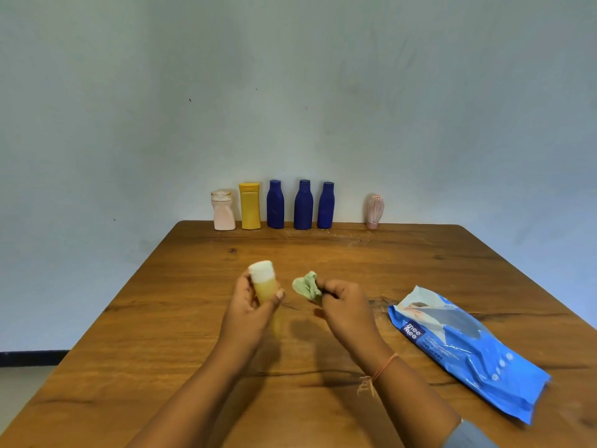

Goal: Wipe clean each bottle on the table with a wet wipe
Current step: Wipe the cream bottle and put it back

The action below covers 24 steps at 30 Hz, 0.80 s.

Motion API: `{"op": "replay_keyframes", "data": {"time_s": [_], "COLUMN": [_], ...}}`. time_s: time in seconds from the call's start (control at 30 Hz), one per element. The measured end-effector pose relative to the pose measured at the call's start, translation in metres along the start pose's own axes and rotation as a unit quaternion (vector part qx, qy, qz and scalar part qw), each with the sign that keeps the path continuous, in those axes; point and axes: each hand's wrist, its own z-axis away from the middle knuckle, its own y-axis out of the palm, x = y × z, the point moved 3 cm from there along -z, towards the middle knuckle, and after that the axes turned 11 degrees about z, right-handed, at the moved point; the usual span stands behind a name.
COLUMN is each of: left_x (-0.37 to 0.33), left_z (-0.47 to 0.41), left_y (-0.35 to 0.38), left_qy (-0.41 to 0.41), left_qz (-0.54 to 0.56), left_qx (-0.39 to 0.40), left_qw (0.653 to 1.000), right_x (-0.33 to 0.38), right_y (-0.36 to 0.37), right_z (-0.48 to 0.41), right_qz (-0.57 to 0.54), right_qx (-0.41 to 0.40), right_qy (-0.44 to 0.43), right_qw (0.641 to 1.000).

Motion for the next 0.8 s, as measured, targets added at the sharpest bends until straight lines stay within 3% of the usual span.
{"op": "replay_keyframes", "data": {"time_s": [0.1,0.2,0.33,0.43,0.57,0.67,0.73,0.8], "left_x": [-0.002,-0.002,0.002,0.002,-0.007,-0.014,-0.014,-0.013], "left_z": [-0.010,-0.017,-0.016,-0.012,-0.009,-0.010,-0.010,-0.007], "left_y": [-0.007,-0.010,-0.010,-0.013,-0.023,-0.023,-0.018,-0.014], "left_qy": [-0.075,-0.098,-0.110,-0.090,-0.047,-0.032,-0.021,-0.004], "left_qz": [0.196,0.297,0.317,0.217,-0.066,-0.277,-0.339,-0.343], "left_qx": [-0.052,-0.067,-0.064,-0.039,-0.002,0.061,0.109,0.125], "left_qw": [0.976,0.947,0.940,0.971,0.997,0.958,0.934,0.931], "right_x": [-0.013,-0.012,0.003,0.008,0.005,0.007,0.014,0.021], "right_y": [0.006,0.014,0.026,0.027,0.014,0.006,0.004,0.004], "right_z": [0.003,0.006,0.016,0.015,0.007,0.005,0.006,0.005], "right_qz": [-0.203,-0.298,-0.388,-0.426,-0.302,-0.071,0.070,0.135], "right_qx": [0.061,0.118,0.225,0.209,0.140,0.086,0.048,0.035], "right_qy": [0.155,0.212,0.221,0.205,0.143,0.017,-0.105,-0.188], "right_qw": [0.965,0.923,0.866,0.856,0.932,0.994,0.991,0.972]}}
